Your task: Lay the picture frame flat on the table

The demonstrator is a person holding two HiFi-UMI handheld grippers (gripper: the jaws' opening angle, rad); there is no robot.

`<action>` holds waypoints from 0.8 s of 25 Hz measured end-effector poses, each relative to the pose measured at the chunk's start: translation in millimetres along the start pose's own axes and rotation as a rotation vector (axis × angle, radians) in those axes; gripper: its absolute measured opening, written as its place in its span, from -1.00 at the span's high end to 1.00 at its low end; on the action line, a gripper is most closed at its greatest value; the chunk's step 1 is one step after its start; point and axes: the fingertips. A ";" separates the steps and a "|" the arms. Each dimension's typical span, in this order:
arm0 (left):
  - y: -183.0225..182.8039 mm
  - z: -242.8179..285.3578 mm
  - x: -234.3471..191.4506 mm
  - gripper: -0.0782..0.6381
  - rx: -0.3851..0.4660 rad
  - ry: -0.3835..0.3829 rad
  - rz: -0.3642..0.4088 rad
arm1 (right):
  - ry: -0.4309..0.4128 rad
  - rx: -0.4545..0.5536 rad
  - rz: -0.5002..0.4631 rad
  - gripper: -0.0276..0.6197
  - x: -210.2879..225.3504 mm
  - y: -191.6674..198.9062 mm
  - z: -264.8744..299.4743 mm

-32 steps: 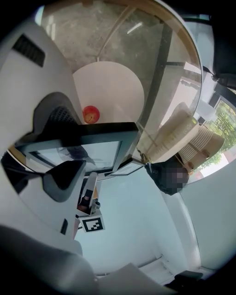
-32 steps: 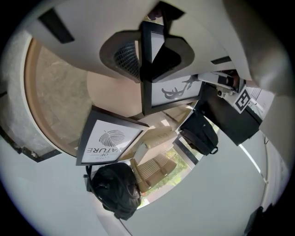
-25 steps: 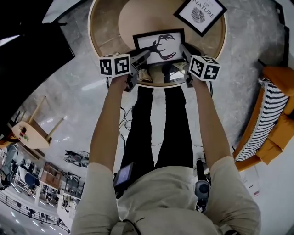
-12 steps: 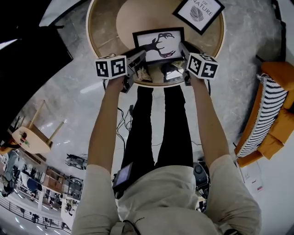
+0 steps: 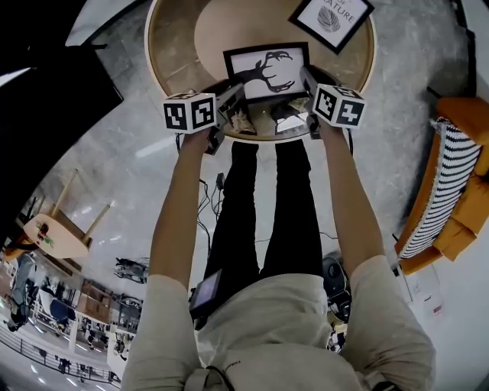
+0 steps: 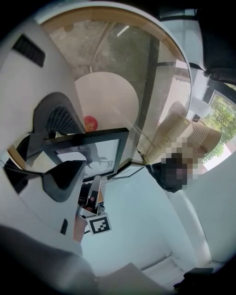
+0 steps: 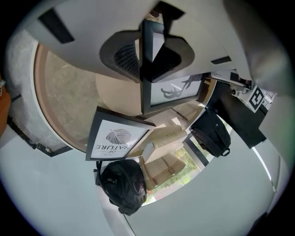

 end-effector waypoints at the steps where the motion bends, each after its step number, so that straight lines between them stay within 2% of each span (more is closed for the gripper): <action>1: 0.6 -0.4 -0.5 0.26 0.001 -0.002 0.002 | 0.002 0.002 -0.001 0.61 -0.1 -0.2 0.1; 9: 2.3 -1.6 1.2 0.26 -0.002 -0.007 0.010 | 0.022 0.027 0.001 0.61 -1.0 0.1 -1.7; 16: 9.6 -1.6 6.0 0.26 -0.020 -0.007 0.029 | 0.114 0.005 -0.152 0.61 -6.8 -3.0 -6.2; 20: 16.1 -2.4 5.2 0.26 -0.024 -0.028 0.033 | 0.097 0.023 -0.149 0.61 -8.5 0.3 -13.1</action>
Point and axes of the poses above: the fingertips, and each gripper's own axes: z forward along the fingers, x to its right, y out of its underside, and after that the axes turned 15 degrees about -x, right-handed
